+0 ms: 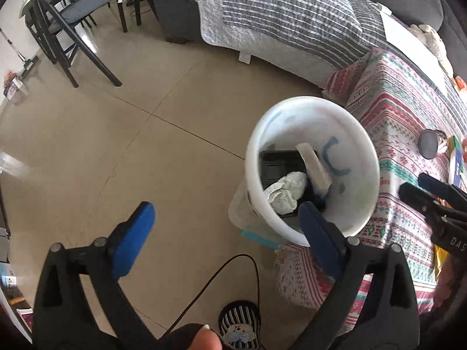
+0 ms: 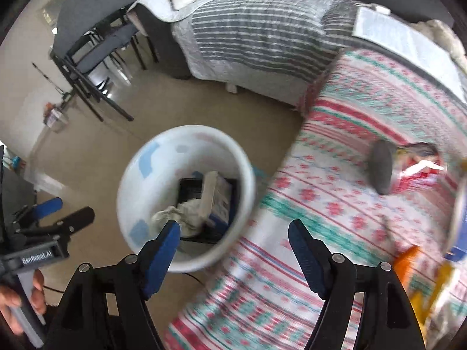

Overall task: Collect trash
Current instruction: 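Grasp the yellow snack wrapper and foil with the right tool, then grasp the orange wrapper with the left tool and drop it into the bin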

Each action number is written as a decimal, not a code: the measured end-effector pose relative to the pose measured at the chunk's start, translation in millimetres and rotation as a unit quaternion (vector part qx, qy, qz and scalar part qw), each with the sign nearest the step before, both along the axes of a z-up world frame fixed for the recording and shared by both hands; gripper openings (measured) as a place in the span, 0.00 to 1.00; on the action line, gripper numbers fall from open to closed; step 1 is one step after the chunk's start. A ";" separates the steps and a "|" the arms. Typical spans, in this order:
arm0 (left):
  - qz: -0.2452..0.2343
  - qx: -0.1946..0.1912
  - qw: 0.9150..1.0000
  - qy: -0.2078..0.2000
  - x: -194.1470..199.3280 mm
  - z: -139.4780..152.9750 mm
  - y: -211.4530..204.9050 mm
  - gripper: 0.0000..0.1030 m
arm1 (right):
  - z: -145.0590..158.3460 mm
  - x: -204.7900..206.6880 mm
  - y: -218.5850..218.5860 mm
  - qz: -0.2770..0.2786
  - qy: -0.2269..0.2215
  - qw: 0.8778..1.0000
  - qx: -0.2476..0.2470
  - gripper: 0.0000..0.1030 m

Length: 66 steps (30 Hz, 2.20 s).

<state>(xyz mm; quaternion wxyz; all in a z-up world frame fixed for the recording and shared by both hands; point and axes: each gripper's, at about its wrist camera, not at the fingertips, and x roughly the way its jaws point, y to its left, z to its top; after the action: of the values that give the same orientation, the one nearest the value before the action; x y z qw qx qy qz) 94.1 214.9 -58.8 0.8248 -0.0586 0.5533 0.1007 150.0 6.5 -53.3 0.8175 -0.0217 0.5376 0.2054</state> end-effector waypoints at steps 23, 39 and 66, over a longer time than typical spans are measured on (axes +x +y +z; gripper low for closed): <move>-0.108 -0.018 0.994 -0.006 3.4 17.1 -107.6 0.95 | 33.9 -47.4 -212.9 -0.157 0.017 0.986 -0.053 0.80; -0.142 -0.019 0.990 -0.001 2.3 19.1 -145.7 0.95 | -13.4 -80.4 -185.9 -0.062 0.091 0.988 -0.106 0.80; -0.249 -0.125 0.960 0.030 19.8 -0.3 -275.5 0.68 | 43.8 -86.0 -255.4 -0.141 0.025 0.988 -0.053 0.28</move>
<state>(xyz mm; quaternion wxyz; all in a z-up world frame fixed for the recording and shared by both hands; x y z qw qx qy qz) 113.9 -60.7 -59.1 0.7931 -0.0181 0.5828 -0.1761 64.0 -248.9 -9.5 0.8221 0.0163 0.5660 0.0596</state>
